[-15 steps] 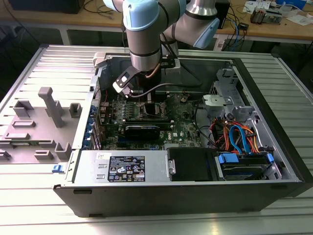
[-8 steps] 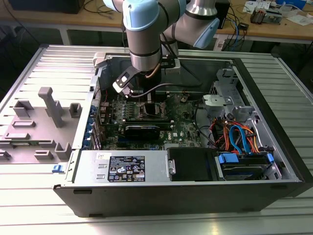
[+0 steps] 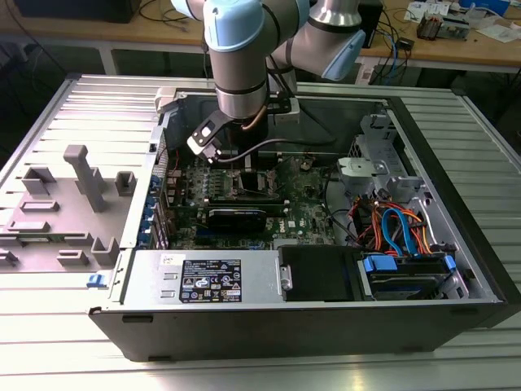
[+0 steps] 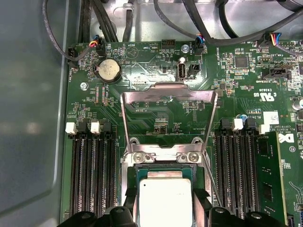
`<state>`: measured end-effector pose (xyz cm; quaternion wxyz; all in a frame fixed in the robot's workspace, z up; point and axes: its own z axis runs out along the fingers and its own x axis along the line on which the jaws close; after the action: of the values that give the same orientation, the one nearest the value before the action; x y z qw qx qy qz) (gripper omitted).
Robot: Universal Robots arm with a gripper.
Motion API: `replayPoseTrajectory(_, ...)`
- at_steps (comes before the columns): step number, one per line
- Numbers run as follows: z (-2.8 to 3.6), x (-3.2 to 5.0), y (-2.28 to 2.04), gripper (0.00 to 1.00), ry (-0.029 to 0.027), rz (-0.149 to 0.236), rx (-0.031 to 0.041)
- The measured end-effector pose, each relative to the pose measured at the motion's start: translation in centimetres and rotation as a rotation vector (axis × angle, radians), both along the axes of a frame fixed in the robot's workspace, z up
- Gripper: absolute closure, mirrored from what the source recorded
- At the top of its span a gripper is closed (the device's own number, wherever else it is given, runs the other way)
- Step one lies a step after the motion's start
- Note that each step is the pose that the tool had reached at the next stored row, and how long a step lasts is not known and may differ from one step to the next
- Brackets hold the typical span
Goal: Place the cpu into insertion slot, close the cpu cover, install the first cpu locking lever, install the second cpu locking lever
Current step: 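Place the cpu into insertion slot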
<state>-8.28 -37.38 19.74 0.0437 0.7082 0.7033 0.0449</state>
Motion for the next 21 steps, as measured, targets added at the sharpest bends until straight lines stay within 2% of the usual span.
replayPoseTrajectory(5,-0.02,0.23,0.01,0.44,-0.0005,0.000,0.0004)
replayPoseTrajectory(6,-0.02,0.23,0.01,0.38,-0.0003,0.000,0.0003)
replayPoseTrajectory(16,0.00,0.24,0.01,0.38,-0.0002,0.000,0.0003)
replayPoseTrajectory(21,0.34,0.24,0.00,0.38,0.0025,0.000,0.0001)
